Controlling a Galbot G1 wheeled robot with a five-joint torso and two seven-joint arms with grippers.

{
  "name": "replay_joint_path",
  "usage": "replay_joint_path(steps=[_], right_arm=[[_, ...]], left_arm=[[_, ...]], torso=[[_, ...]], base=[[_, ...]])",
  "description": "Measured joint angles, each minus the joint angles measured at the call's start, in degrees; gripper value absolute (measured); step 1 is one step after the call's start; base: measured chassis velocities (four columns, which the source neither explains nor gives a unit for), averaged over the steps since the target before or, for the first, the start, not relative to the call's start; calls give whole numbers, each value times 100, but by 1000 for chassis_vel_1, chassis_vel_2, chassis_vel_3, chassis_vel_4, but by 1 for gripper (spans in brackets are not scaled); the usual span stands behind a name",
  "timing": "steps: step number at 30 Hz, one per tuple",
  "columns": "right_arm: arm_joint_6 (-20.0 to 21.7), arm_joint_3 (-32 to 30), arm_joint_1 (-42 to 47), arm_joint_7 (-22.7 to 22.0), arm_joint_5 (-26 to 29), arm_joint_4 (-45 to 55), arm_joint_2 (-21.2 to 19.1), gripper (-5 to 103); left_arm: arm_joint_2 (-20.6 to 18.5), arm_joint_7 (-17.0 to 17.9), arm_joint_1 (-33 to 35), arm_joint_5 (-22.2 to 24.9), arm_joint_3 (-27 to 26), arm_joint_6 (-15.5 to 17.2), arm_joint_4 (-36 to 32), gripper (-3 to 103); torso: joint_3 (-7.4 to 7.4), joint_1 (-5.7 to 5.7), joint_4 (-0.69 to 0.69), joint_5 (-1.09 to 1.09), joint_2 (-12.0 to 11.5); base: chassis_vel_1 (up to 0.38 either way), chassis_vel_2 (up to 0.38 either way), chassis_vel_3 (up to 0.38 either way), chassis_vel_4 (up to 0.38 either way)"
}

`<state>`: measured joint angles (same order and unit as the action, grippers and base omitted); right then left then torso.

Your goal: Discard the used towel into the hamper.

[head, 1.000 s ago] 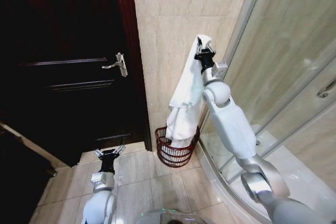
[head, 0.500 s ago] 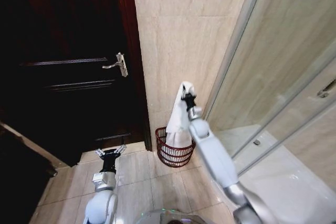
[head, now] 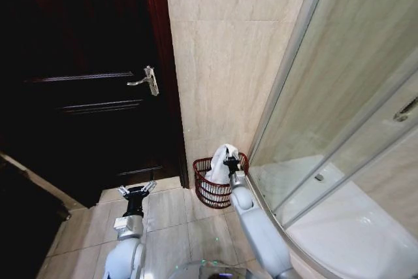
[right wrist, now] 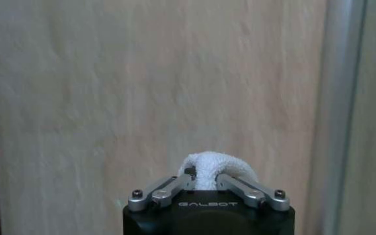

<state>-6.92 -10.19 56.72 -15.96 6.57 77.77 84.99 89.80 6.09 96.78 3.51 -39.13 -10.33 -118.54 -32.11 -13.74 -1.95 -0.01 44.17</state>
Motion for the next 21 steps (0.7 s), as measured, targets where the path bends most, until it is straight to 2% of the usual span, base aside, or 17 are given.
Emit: replay_joint_path(steps=[2,3,6,7,8,11,12,14,15,17,19,21], right_arm=[[562,-26,75,-35,378,246,-81,4],[562,-26,75,-35,378,246,-81,4],[1776,-64,186,-39,1316,845,-287,4],[1776,-64,186,-39,1316,845,-287,4],[2177,-84,197,-24,1631,1011,-353,4],[3018,-112,38,117,2266,1112,-450,4],[3018,-112,38,117,2266,1112,-450,4],[3613,-115,-171,198,2730,1051,-486,4],[3613,-115,-171,198,2730,1051,-486,4],[4061,-127,-470,387,2944,891,-526,4],[4148,-128,-543,428,2965,859,-539,4],[4569,-105,-821,518,3096,777,-623,4]], left_arm=[[-11,16,24,2,-18,0,-25,100],[-11,16,24,2,-18,0,-25,100],[-26,28,42,2,-18,16,-62,100],[-26,28,42,2,-18,16,-62,100],[-29,30,43,2,-11,24,-74,100],[-24,32,56,-9,5,33,-101,100],[-24,32,56,-9,5,33,-101,100],[-27,34,66,-9,3,34,-123,100],[-27,34,66,-9,3,34,-123,100],[-28,41,81,3,-29,33,-160,100],[-26,43,82,7,-40,33,-167,100],[-14,50,78,43,-87,61,-204,100]], torso=[[0,0,0,1,0],[0,0,0,1,0],[0,0,1,0,0],[0,0,1,0,0],[0,0,1,0,0],[-1,0,1,0,0],[-1,0,1,0,0],[-1,0,0,0,0],[-1,0,0,0,0],[-1,-1,-1,1,0],[-1,-1,-1,1,0],[-1,-1,-1,1,-1]], base=[[0,0,0,0],[0,0,0,0],[0,0,0,0],[0,0,0,0],[0,0,0,0],[0,0,0,0],[0,0,0,0],[0,0,0,0],[0,0,0,0],[0,0,0,0],[0,0,0,0],[0,0,0,0]])
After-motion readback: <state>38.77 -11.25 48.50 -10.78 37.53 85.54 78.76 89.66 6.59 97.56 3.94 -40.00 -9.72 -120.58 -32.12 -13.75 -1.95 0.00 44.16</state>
